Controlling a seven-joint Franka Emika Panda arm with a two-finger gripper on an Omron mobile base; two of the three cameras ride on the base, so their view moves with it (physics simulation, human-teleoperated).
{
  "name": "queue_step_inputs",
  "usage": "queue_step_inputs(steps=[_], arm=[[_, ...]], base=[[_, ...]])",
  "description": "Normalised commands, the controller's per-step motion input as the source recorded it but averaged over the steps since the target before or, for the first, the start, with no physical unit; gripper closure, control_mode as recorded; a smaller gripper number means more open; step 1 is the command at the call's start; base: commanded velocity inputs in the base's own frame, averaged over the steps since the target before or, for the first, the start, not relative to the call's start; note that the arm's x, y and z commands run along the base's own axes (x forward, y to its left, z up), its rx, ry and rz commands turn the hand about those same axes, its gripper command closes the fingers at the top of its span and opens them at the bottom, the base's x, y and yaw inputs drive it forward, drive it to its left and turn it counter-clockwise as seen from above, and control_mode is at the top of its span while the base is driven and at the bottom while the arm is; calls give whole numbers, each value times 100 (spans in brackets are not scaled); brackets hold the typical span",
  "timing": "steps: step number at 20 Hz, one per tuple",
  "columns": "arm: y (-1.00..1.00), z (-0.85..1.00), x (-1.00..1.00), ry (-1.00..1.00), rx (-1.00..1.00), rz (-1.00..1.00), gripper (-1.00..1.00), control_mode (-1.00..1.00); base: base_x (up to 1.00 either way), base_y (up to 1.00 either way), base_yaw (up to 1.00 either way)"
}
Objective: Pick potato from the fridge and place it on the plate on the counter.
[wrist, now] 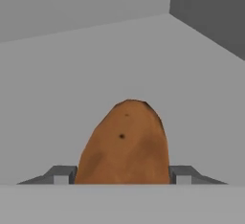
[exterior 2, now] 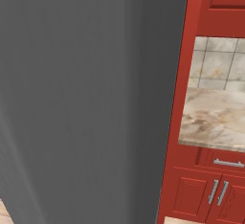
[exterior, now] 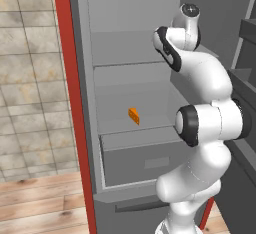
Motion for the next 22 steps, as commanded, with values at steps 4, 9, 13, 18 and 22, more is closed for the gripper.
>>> queue_step_inputs(steps=[4, 9, 13, 18, 22], arm=[[0, 1, -67, -3, 1, -3, 100, -100], [0, 10, -87, -15, 0, -1, 100, -100], [0, 30, -79, -17, 0, 0, 100, -100], [10, 14, -76, -2, 0, 0, 100, -100], [54, 0, -58, 16, -1, 5, 100, -100]], base=[[0, 0, 0], [0, 0, 0], [0, 0, 0], [0, 0, 0], [0, 0, 0]])
